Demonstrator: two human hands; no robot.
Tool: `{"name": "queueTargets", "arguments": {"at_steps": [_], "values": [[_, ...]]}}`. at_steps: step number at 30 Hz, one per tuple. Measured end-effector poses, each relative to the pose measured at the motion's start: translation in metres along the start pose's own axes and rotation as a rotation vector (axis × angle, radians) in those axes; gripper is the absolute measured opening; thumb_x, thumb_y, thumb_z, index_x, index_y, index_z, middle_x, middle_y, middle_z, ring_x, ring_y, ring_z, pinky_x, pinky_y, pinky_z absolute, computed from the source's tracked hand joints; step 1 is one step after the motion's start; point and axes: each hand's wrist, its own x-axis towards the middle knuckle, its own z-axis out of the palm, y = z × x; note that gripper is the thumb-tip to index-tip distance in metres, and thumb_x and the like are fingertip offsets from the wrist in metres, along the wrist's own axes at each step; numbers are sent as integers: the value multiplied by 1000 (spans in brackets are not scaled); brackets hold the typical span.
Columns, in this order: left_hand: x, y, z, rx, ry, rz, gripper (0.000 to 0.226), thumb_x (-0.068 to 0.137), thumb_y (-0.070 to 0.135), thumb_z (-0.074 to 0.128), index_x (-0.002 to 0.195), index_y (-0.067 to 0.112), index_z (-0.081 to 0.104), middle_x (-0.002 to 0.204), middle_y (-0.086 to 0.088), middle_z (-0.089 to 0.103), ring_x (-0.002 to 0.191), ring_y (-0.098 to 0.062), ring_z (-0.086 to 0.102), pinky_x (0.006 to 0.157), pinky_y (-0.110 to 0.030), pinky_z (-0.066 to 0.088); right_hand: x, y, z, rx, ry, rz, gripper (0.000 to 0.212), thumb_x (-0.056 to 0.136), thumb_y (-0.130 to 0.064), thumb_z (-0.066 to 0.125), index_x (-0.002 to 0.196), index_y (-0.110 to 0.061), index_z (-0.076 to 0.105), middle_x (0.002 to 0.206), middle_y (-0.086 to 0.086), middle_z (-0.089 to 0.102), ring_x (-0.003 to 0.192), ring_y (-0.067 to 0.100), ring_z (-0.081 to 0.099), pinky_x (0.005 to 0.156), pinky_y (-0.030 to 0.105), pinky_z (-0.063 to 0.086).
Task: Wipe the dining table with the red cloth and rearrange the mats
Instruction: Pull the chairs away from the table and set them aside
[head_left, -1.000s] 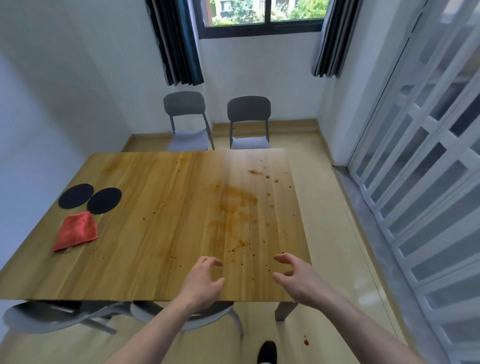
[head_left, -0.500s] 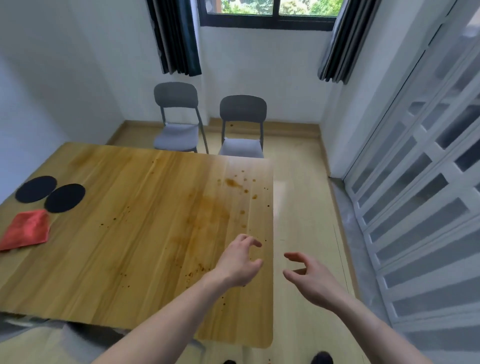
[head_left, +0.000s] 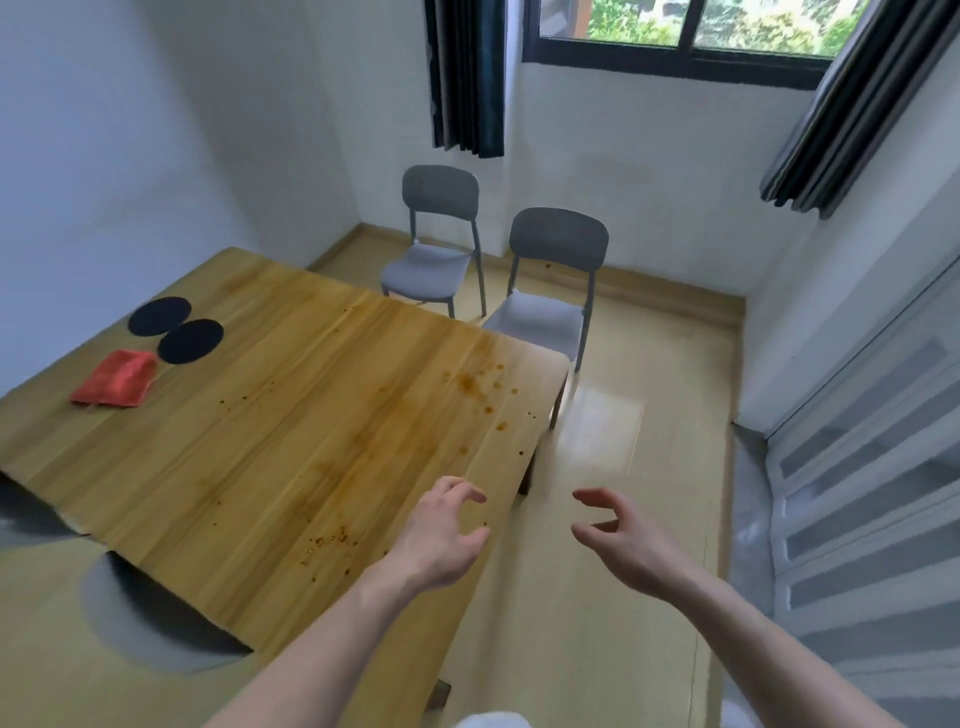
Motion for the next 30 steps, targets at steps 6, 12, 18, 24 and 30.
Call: {"name": "queueTargets", "arguments": {"at_steps": [6,12,18,24,30], "values": [[16,12,-9,12,96,-110,37,95,43,63,131,38,55,148,19,38,138,-9,41,115,-31,38,42,-14,-32,-11,-114,-99,47,99,-37,62,144,-34,48,138,-7,59,101,-3,59,70,9,45],[92,35,-10,32,100,-135,36,95,42,64,130,38,54,147,18,39,136,-9,43,112,-27,37,94,-10,-92,25,-131,-123,46,99,-37,63,142,-36,48,133,-8,61,107,-4,60,84,19,54],[231,115,-4,-1,69,-16,37,95,40,65,131,37,55,148,16,41,134,-8,44,109,-26,40,168,-4,-187,10,-9,-52,42,98,-38,63,138,-40,52,124,-10,66,104,-5,62,69,10,48],[349,217,-12,16,34,154,41,95,35,66,135,31,57,148,12,44,137,-11,43,115,-30,37,238,-4,-267,72,133,-15,38,95,-35,64,132,-39,57,131,-20,60,101,-9,63,61,12,48],[428,257,-8,24,1,130,40,94,39,65,133,34,58,146,15,45,133,-8,46,115,-29,39,310,7,-322,70,97,-5,40,96,-35,64,135,-38,55,132,-17,61,101,-10,63,65,10,49]]}}
